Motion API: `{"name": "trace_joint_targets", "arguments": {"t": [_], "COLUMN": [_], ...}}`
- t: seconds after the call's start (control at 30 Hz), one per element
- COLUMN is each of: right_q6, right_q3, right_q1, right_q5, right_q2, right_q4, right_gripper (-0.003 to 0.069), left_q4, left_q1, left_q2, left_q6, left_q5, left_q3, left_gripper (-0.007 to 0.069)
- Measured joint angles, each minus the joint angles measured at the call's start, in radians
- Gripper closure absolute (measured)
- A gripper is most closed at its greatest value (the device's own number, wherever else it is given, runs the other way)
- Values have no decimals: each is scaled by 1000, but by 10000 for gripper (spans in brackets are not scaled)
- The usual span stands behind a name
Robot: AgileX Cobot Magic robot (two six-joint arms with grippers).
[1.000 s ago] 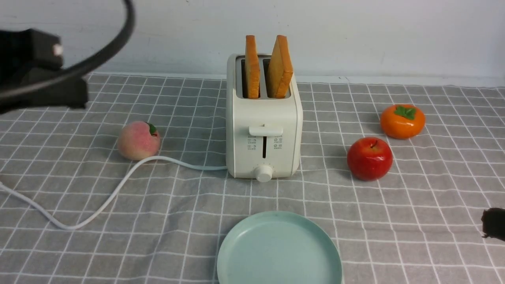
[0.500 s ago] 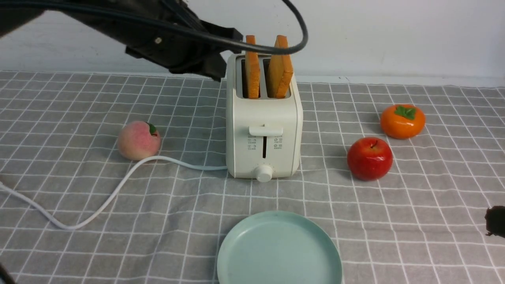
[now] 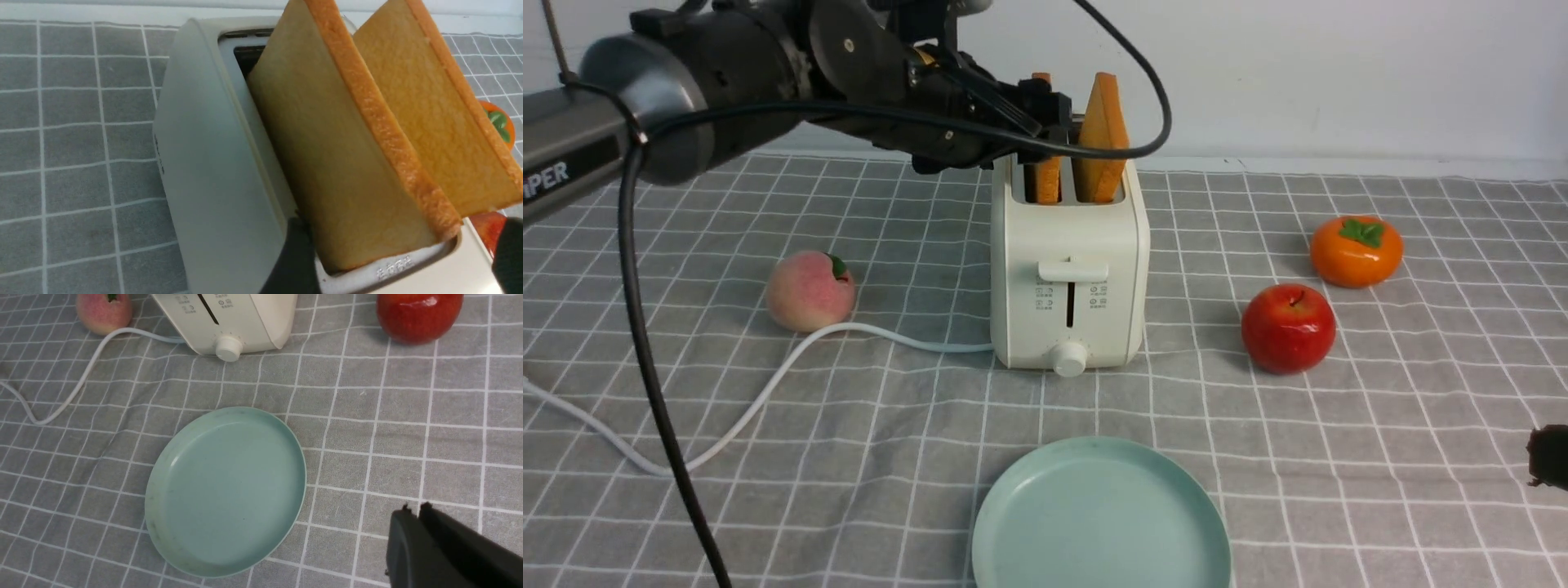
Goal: Take toasted bread from bread machine on grey coffee table place on plate.
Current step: 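Reach for a toast slice standing in the toaster with the left gripper, then place the slice of bread on the plate with the left gripper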
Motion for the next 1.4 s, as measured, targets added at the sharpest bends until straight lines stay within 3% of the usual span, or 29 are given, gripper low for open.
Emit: {"name": "trace_joint_targets", "arguments": {"t": [0.13, 0.27, 0.4, 0.47, 0.53, 0.73, 1.03, 1.1, 1.2, 1.4], "right_q6": [1, 1, 1, 1, 1, 1, 1, 1, 1, 1], "right_q3": [0, 0, 0, 0, 0, 0, 0, 0, 0, 0], "right_q1": [0, 0, 0, 0, 0, 0, 0, 0, 0, 0], "right_q5": [-1, -1, -1, -1, -1, -1, -1, -1, -1, -1], "right_q2": [0, 0, 0, 0, 0, 0, 0, 0, 0, 0], "right_q4": [0, 0, 0, 0, 0, 0, 0, -1, -4, -7], "right_gripper": [621, 615, 612, 608, 604, 601, 594, 592, 589, 582], "left_q4": [-12, -29, -33, -24, -1, 74, 46, -40, -122, -457], "left_q1": [-6, -19, -20, -20, -20, -20, -20, -20, -20, -20], "left_q2": [12, 48, 78, 71, 50, -143, -380, -385, -382, -368], "left_q6": [32, 73, 84, 85, 85, 86, 86, 99, 158, 457], "left_q5": [-30, -98, -125, -122, -108, -26, 362, 491, 565, 564], "left_q3": [0, 0, 0, 0, 0, 0, 1, 34, 114, 428], "left_gripper": [27, 109, 319, 492, 571, 567, 567, 567, 567, 567]}}
